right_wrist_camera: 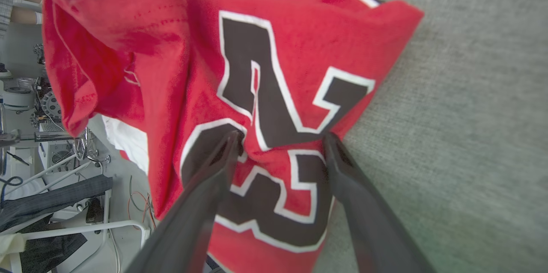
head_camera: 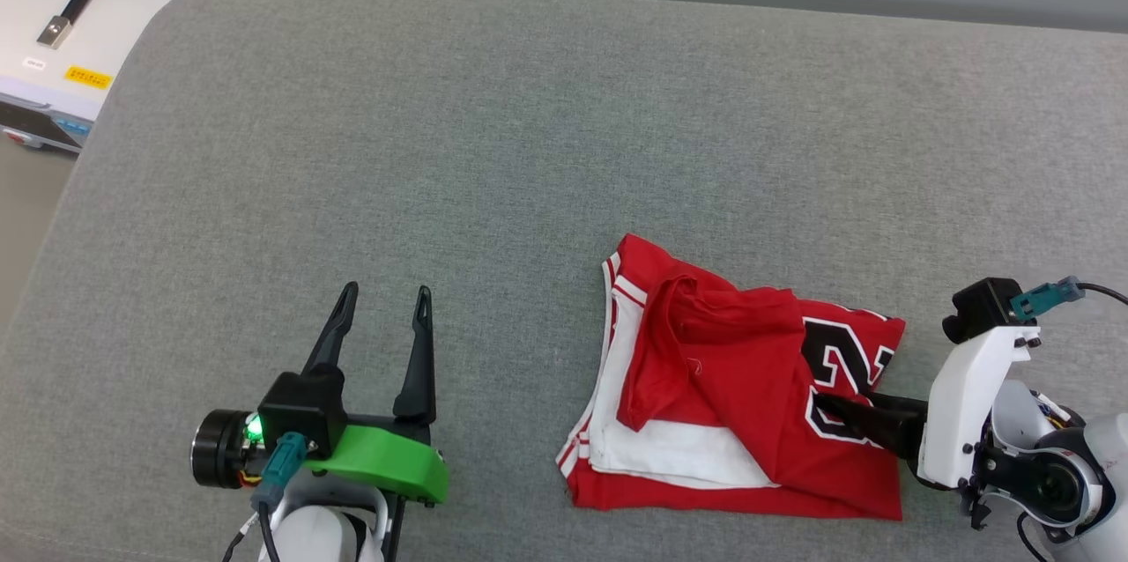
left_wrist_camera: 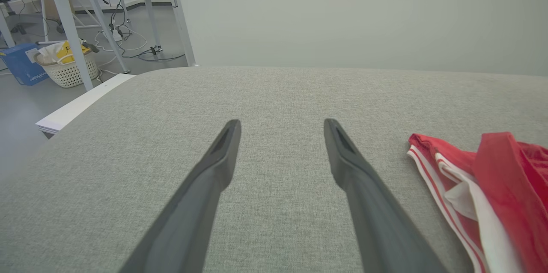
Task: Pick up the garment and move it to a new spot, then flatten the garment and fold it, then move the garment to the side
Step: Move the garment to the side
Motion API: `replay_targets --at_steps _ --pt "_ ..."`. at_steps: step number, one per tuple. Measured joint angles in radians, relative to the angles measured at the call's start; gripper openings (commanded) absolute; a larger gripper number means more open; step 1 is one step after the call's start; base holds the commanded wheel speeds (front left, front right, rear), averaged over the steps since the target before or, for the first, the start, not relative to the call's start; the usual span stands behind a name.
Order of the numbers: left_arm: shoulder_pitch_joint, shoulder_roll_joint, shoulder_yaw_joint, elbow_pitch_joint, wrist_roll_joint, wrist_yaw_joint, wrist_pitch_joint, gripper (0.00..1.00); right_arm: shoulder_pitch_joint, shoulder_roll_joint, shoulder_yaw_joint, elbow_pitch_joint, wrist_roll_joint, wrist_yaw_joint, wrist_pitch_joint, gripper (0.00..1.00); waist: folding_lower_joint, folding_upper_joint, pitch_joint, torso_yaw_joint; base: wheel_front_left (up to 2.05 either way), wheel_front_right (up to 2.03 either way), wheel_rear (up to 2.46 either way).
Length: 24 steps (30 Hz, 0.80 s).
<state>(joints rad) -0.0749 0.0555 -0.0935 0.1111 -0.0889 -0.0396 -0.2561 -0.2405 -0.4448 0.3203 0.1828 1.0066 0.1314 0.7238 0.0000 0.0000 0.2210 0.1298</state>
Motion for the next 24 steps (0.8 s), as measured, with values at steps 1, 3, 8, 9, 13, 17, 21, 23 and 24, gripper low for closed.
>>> replay_targets --at_steps 1,3,8,9,13,17,21,23,24 --pt "-0.003 0.000 -0.002 0.000 0.000 0.000 0.000 1.00 -0.003 -0.003 0.010 0.005 -0.001 0.000 -0.007 1.00 0.0000 0.0000 0.003 0.004 0.00 0.00 0.00" --pt "-0.011 0.000 -0.006 0.000 -0.002 0.001 0.000 1.00 -0.007 -0.013 0.035 0.009 -0.001 0.000 -0.021 1.00 0.0000 0.0000 0.010 0.011 0.00 0.00 0.00" --pt "-0.013 0.000 -0.005 0.001 -0.008 0.010 0.000 1.00 -0.020 -0.038 0.085 -0.001 0.000 0.000 -0.098 0.00 0.0001 0.0000 0.016 0.014 0.00 0.00 0.00" --pt "-0.013 0.000 -0.005 0.001 -0.009 0.013 0.000 1.00 -0.026 -0.044 0.098 -0.005 -0.004 0.000 -0.122 0.00 0.0002 0.0000 0.014 0.012 0.00 0.00 0.00" --pt "-0.012 -0.001 -0.002 0.004 -0.009 0.018 0.000 1.00 -0.072 -0.105 0.166 -0.056 -0.039 0.000 -0.242 0.00 0.0002 0.0000 -0.005 -0.010 0.00 0.00 0.00" --pt "-0.005 -0.001 0.008 0.002 -0.009 0.019 0.000 1.00 -0.121 -0.166 0.190 -0.086 -0.074 0.000 -0.295 0.00 0.0002 0.0000 -0.017 -0.040 0.00 0.00 0.00" --pt "0.009 -0.001 0.015 -0.002 -0.009 0.019 0.000 1.00 -0.153 -0.238 0.206 -0.110 -0.107 0.000 -0.330 0.00 0.0002 0.0000 -0.026 -0.084 0.00 0.00 0.00" --pt "0.013 -0.001 0.021 -0.008 -0.009 0.018 0.000 1.00 -0.170 -0.274 0.215 -0.125 -0.124 0.000 -0.338 0.00 0.0002 0.0000 -0.028 -0.111 0.00 0.00 0.00" --pt "0.013 -0.001 0.026 -0.011 -0.008 0.018 0.000 1.00 -0.179 -0.290 0.216 -0.130 -0.129 0.000 -0.342 0.00 0.0002 0.0000 -0.029 -0.126 0.00 0.00 0.00"
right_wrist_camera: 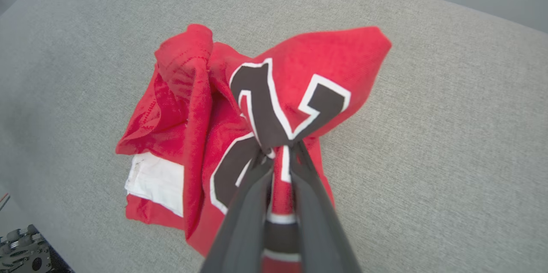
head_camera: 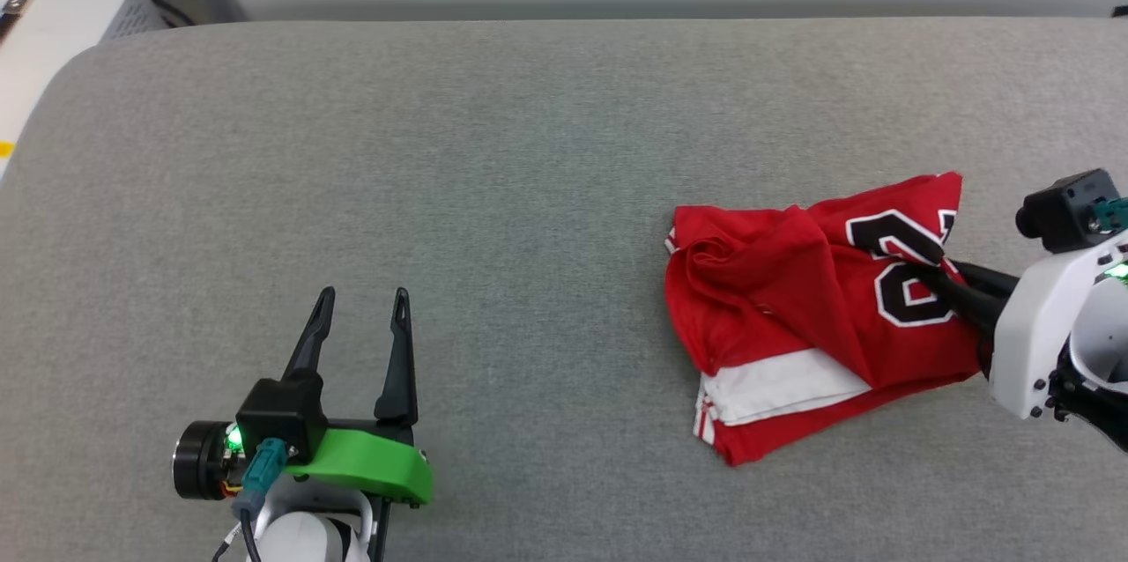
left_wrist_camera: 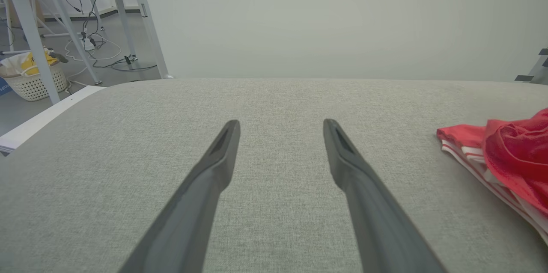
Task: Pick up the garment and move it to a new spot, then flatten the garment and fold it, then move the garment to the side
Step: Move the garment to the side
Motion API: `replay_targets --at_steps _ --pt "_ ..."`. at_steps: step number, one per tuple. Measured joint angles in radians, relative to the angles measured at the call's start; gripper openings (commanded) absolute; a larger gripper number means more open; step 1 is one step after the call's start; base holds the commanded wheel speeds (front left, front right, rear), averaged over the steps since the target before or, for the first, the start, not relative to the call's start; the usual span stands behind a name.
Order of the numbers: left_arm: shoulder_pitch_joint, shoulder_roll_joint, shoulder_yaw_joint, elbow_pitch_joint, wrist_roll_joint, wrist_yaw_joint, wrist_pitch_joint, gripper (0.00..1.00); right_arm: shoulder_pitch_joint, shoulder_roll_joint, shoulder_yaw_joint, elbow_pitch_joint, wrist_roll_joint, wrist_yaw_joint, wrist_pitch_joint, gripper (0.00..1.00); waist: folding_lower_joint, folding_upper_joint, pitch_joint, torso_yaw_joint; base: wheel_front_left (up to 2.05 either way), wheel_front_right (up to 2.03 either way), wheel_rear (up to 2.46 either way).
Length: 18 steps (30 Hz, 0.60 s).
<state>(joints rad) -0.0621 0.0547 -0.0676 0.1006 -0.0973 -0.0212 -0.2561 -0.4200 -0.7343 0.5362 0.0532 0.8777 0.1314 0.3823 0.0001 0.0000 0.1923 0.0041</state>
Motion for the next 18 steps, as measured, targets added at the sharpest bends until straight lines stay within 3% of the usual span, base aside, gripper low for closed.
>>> replay_targets --at_steps 9,18 --pt "-0.002 0.002 0.028 -0.035 0.013 -0.002 0.000 1.00 -0.049 -0.065 -0.035 -0.007 0.005 0.000 -0.010 0.00 -0.0001 0.0000 0.013 -0.130 0.00 0.00 0.00" --pt "-0.055 0.018 0.042 -0.096 0.042 -0.010 0.000 1.00 -0.139 -0.146 -0.106 0.151 0.003 0.000 -0.028 0.00 -0.0002 0.0000 0.101 -0.209 0.00 0.00 0.00"
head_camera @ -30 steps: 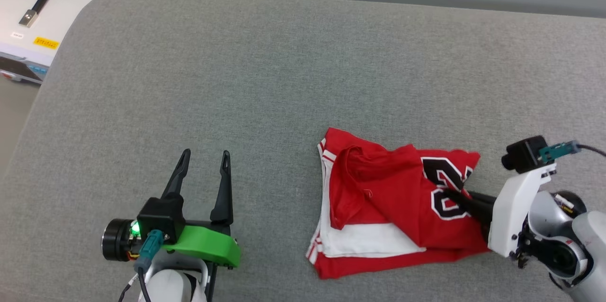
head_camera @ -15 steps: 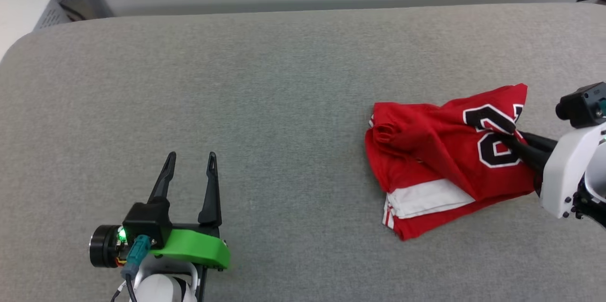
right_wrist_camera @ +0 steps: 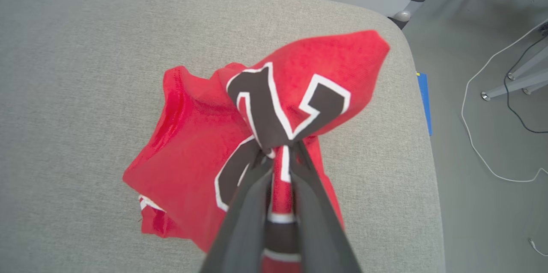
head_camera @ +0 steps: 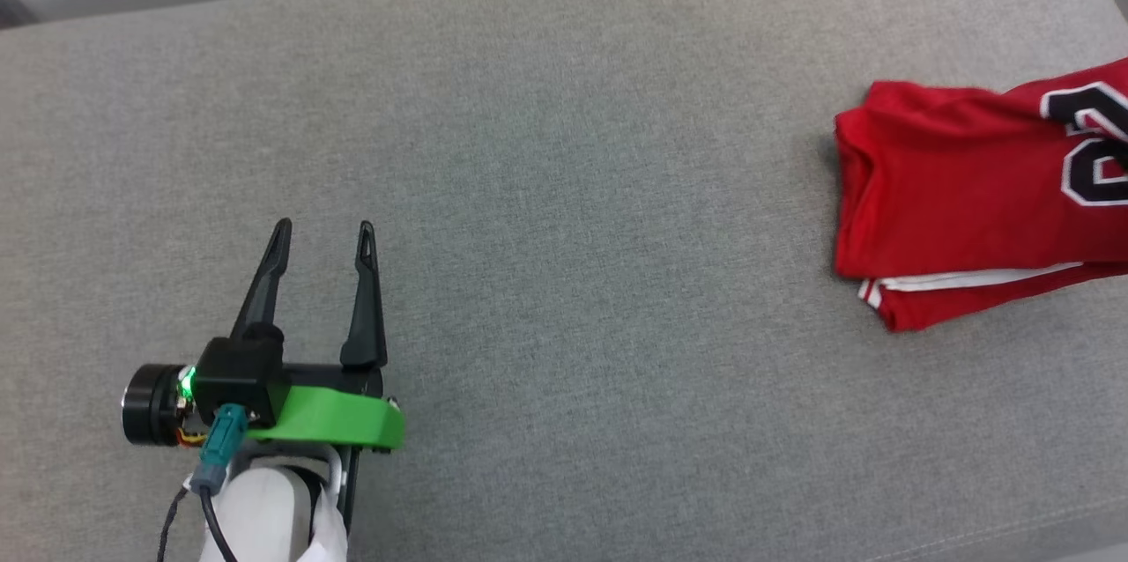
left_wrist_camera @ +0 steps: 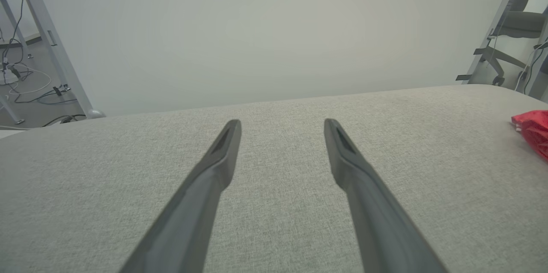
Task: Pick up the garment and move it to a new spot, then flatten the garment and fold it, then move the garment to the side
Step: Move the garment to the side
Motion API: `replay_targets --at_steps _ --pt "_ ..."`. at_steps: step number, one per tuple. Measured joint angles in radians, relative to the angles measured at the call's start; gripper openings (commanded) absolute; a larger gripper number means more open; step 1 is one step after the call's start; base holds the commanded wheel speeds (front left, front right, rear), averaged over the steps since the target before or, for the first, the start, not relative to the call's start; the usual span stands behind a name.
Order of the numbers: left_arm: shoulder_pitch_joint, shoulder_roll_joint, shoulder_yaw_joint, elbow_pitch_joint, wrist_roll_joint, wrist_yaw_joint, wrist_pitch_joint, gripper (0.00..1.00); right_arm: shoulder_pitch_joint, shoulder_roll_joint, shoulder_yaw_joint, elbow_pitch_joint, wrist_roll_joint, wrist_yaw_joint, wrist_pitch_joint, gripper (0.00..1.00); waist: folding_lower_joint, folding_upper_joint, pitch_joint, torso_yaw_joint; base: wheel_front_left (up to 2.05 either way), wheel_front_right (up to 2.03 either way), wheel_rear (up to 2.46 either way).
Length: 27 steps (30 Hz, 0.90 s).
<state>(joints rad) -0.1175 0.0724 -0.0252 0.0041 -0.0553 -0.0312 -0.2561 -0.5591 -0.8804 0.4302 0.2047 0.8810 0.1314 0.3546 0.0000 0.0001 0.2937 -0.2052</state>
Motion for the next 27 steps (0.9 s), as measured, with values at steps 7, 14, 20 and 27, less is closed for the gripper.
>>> replay_targets --at_steps 7,14,20,27 --pt "-0.066 0.026 0.006 -0.048 0.012 -0.009 0.000 1.00 -0.110 -0.051 -0.036 0.176 -0.061 0.000 -0.023 0.00 0.0001 0.0000 0.116 -0.008 0.00 0.00 0.00" --pt "-0.100 0.032 -0.001 -0.086 0.025 -0.009 0.000 1.00 -0.218 -0.067 -0.048 0.342 -0.131 0.000 -0.057 0.00 0.0001 0.0000 0.222 0.000 0.00 0.00 0.00" --pt "-0.105 0.037 0.000 -0.106 0.029 -0.009 0.000 1.00 -0.276 -0.067 -0.058 0.463 -0.162 0.000 -0.098 0.00 0.0001 0.0000 0.274 0.017 0.00 0.00 0.00" --pt "-0.105 0.040 -0.004 -0.106 0.029 -0.008 0.000 1.00 -0.310 -0.042 -0.058 0.556 -0.176 0.000 -0.155 0.19 0.0002 0.0000 0.271 0.027 0.00 0.00 0.00"
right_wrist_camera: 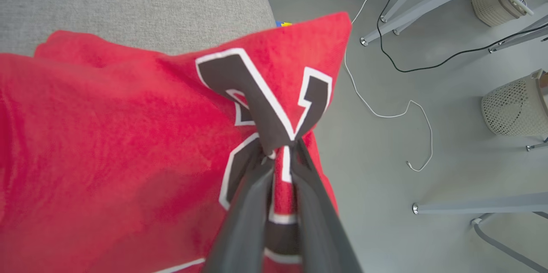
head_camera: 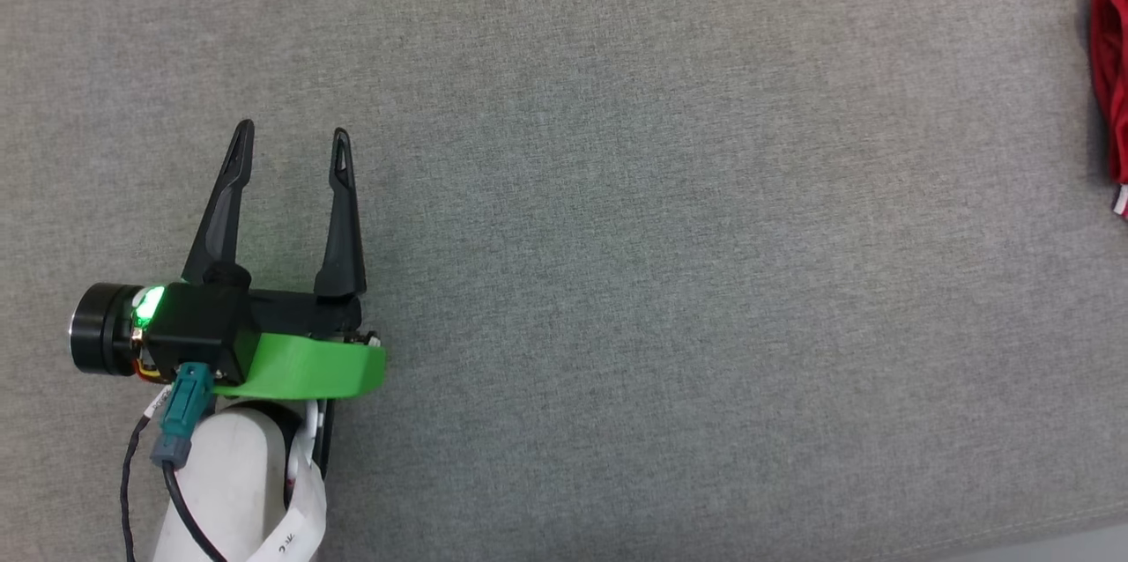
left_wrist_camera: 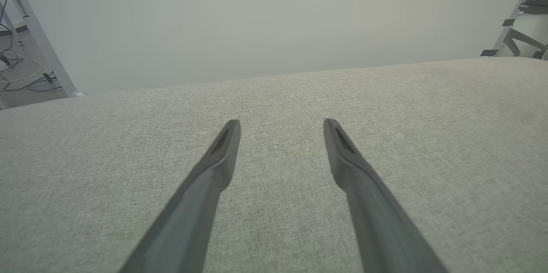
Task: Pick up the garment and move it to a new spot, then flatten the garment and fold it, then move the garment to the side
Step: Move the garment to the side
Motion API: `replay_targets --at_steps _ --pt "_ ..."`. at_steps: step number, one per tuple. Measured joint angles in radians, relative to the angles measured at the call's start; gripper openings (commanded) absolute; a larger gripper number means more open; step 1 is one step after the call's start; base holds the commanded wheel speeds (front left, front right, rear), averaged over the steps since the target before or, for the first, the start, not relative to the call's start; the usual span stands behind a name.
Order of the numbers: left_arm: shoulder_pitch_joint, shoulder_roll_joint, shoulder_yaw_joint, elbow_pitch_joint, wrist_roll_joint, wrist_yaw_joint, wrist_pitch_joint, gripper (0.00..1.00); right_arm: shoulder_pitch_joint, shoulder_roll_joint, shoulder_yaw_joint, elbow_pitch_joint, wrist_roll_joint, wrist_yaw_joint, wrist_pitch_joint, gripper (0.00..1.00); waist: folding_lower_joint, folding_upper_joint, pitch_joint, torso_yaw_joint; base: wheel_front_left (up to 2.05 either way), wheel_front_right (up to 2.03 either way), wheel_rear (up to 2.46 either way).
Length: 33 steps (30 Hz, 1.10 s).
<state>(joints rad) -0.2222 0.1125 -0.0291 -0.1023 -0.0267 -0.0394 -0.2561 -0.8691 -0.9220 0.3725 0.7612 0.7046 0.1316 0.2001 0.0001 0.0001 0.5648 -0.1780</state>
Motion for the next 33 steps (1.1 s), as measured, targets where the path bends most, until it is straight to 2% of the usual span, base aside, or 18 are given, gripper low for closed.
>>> replay_targets --at_steps 1,2,9,15,19,23,26,29,33 --pt "0.000 0.000 0.001 0.002 0.000 0.000 0.000 1.00 -0.003 0.006 0.000 0.015 0.004 0.000 -0.003 0.50 0.0000 0.0000 -0.006 0.000 0.00 0.00 0.00" --pt "0.001 0.000 0.001 0.005 0.000 0.001 0.000 1.00 -0.004 0.009 0.002 0.026 0.004 0.000 -0.003 1.00 0.0000 0.0000 -0.011 0.000 0.00 0.00 0.00" --pt "0.019 0.000 0.007 0.030 -0.009 0.008 0.000 1.00 -0.019 0.017 0.020 0.060 0.001 0.000 -0.111 1.00 -0.0001 0.0000 -0.076 0.004 0.00 0.00 0.00" --pt "0.074 -0.011 0.014 0.046 -0.024 0.011 0.000 1.00 -0.020 0.030 -0.002 0.031 0.008 0.000 -0.342 1.00 -0.0001 0.0000 -0.155 0.013 0.00 0.00 0.00" --pt "0.106 -0.018 0.020 0.061 -0.032 0.014 0.000 1.00 -0.019 0.061 -0.009 -0.008 -0.030 0.000 -0.434 1.00 -0.0002 0.0000 -0.204 0.022 0.00 0.00 0.00" --pt "0.128 -0.024 0.027 0.072 -0.047 0.017 0.000 1.00 -0.006 0.124 -0.066 -0.089 -0.095 0.000 -0.453 1.00 -0.0002 0.0000 -0.252 0.037 0.00 0.00 0.00" --pt "0.141 -0.029 0.030 0.084 -0.055 0.017 0.000 1.00 0.043 0.189 -0.159 -0.208 -0.171 0.000 -0.453 1.00 -0.0002 -0.0001 -0.283 0.053 0.00 0.00 0.00" --pt "0.152 -0.035 0.036 0.094 -0.063 0.017 0.000 1.00 0.139 0.286 -0.253 -0.335 -0.264 0.000 -0.456 1.00 -0.0002 0.0000 -0.313 0.072 0.00 0.00 0.00" --pt "0.161 -0.043 0.037 0.116 -0.071 0.016 0.000 1.00 0.273 0.411 -0.321 -0.476 -0.385 0.000 -0.458 1.00 -0.0002 0.0000 -0.342 0.102 0.00 0.00 0.00"
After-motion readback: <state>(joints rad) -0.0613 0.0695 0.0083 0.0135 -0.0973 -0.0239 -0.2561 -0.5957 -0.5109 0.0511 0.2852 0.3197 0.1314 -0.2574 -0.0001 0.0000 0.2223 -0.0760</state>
